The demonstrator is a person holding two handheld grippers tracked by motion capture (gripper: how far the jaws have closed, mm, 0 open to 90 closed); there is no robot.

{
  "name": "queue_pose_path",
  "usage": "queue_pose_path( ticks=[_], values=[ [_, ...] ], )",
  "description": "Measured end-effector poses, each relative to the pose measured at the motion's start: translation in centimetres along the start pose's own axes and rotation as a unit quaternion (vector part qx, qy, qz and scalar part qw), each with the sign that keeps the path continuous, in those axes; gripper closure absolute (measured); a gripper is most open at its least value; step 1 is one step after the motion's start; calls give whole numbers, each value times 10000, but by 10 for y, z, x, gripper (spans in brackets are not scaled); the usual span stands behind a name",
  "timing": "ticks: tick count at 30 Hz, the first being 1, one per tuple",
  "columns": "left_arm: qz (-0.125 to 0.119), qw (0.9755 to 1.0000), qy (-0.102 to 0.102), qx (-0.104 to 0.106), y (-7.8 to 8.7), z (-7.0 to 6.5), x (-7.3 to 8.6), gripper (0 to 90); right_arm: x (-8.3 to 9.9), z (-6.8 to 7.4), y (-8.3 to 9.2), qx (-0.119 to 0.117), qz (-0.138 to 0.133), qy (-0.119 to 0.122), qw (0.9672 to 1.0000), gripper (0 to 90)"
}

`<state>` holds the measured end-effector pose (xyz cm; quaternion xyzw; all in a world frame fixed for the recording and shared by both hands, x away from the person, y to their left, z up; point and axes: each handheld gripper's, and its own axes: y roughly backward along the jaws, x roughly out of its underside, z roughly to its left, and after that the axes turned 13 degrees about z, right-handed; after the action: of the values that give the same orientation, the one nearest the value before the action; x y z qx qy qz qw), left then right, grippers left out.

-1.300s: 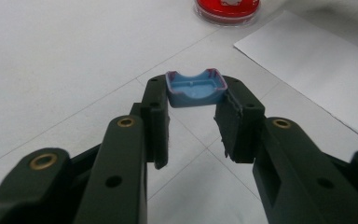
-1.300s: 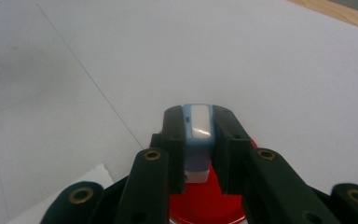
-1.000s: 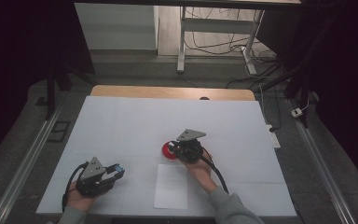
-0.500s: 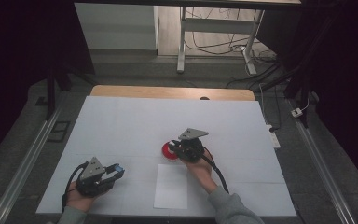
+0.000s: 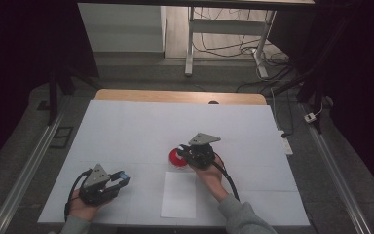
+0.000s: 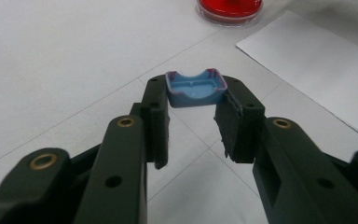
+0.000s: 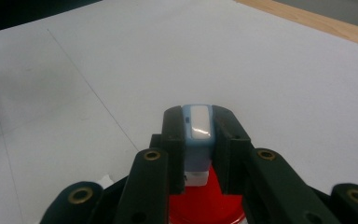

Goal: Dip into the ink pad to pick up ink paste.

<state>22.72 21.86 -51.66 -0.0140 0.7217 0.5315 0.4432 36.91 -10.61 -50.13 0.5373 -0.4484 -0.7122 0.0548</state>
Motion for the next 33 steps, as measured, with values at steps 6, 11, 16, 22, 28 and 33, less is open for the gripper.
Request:
queue_pose_path(
  ticks=[6,11,16,22,28,33],
  values=[
    [2,10000,10,-4,0,1,0,653,-1,-1,5,5,-82,-28,10000,753],
    [4,10000,8,-6,0,1,0,653,-1,-2,11,-38,-132,-34,9999,754],
    [5,10000,20,-10,0,1,1,653,-2,-4,19,-26,-194,-70,9998,754],
    [1,10000,20,-11,0,1,1,653,-1,-6,26,-65,-270,-116,9995,753],
    [2,10000,25,-14,0,2,1,653,-1,-5,32,-110,-290,-80,9995,754],
    [-2,10000,27,-19,0,2,1,653,0,-3,38,-156,-335,-62,9993,754]
  ],
)
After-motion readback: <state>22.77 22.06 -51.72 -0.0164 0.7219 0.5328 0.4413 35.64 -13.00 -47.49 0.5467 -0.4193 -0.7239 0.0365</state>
